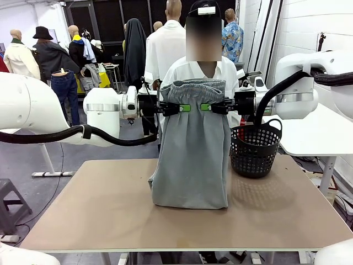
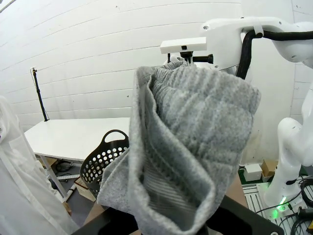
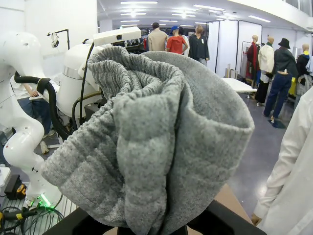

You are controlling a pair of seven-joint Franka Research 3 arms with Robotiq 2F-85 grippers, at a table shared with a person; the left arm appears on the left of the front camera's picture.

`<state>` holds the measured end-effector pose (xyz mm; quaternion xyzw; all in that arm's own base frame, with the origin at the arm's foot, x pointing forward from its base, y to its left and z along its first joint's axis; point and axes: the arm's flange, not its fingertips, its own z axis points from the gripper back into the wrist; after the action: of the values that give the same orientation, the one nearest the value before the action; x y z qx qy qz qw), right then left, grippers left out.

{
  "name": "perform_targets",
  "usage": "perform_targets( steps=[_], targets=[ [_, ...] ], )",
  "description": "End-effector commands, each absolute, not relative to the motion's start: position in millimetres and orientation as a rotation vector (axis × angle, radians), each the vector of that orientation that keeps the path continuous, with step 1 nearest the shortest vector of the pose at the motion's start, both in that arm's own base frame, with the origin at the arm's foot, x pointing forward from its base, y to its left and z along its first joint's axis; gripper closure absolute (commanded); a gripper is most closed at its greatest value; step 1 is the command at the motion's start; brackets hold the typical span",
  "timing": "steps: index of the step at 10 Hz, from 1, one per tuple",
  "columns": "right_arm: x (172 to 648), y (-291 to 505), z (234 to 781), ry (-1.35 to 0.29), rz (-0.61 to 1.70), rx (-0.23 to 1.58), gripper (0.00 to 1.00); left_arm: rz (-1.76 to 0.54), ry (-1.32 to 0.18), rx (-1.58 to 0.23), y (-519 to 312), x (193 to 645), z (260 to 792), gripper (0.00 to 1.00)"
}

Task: Fold the training pants.
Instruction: Fold the Training pants in half.

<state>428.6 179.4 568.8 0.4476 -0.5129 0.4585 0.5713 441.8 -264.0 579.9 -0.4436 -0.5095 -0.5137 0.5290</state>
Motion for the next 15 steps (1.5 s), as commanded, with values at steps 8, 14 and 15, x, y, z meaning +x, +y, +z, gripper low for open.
perform_targets(
  steps=[8, 14, 15],
  targets=[
    [427.5, 179.9, 571.7, -1.209, 1.076, 1.058, 1.0, -1.218, -1.238, -1.059, -265.0, 437.6, 583.1, 1.0],
    [429.6, 185.8, 571.4, -1.192, 1.088, 1.038, 1.0, -1.219, -1.227, -1.083, -260.5, 439.0, 578.9, 1.0],
    [429.9, 190.2, 573.8, -1.186, 1.092, 1.042, 1.0, -1.207, -1.236, -1.095, -255.7, 436.3, 577.9, 1.0]
  ],
)
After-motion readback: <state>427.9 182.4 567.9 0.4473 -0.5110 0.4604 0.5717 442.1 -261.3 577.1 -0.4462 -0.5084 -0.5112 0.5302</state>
